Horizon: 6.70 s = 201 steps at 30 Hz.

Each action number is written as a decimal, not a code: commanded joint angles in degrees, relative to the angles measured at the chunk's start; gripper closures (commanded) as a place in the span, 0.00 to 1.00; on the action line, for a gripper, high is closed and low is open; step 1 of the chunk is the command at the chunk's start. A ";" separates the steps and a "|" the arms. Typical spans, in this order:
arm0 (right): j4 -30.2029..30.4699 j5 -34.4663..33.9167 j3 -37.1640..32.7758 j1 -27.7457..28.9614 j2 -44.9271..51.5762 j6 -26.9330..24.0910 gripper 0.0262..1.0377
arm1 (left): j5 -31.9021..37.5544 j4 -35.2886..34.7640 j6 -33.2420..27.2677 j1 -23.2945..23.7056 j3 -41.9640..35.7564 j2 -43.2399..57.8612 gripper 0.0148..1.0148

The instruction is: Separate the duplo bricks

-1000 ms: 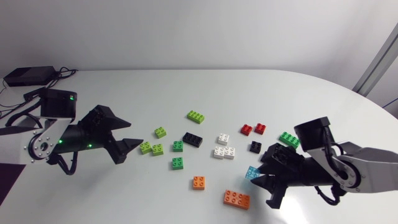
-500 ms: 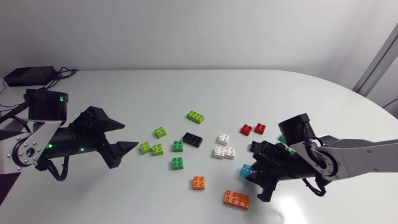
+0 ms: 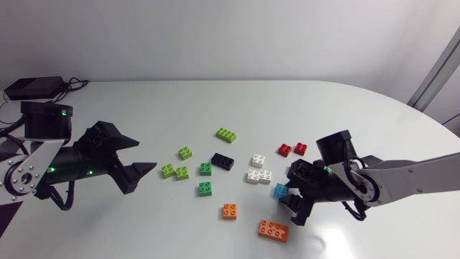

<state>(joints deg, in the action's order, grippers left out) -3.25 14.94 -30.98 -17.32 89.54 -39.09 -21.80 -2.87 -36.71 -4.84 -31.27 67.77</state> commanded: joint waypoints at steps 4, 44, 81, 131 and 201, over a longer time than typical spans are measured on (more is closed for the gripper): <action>1.40 -2.02 2.95 -0.34 -1.38 -1.60 0.05 | 1.06 -1.70 1.38 0.45 1.65 -3.26 0.04; 26.98 -12.57 2.86 6.51 -59.57 12.55 0.04 | 8.00 -22.88 9.46 8.44 2.00 -46.32 0.03; 17.66 -21.88 18.41 13.63 -89.98 14.13 0.04 | 13.89 -18.92 10.87 8.71 14.92 -68.65 0.03; 2.89 -22.15 30.19 15.30 -89.89 16.77 0.04 | 19.78 2.08 11.40 4.40 31.00 -68.38 0.03; 3.25 -15.64 31.07 16.18 -89.80 31.80 0.04 | 23.38 2.35 36.53 4.75 31.18 -68.38 0.03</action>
<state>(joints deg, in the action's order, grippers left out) -0.84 -0.80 -2.13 -0.80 0.14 -8.51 1.52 -0.84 -1.80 0.03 -1.39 0.21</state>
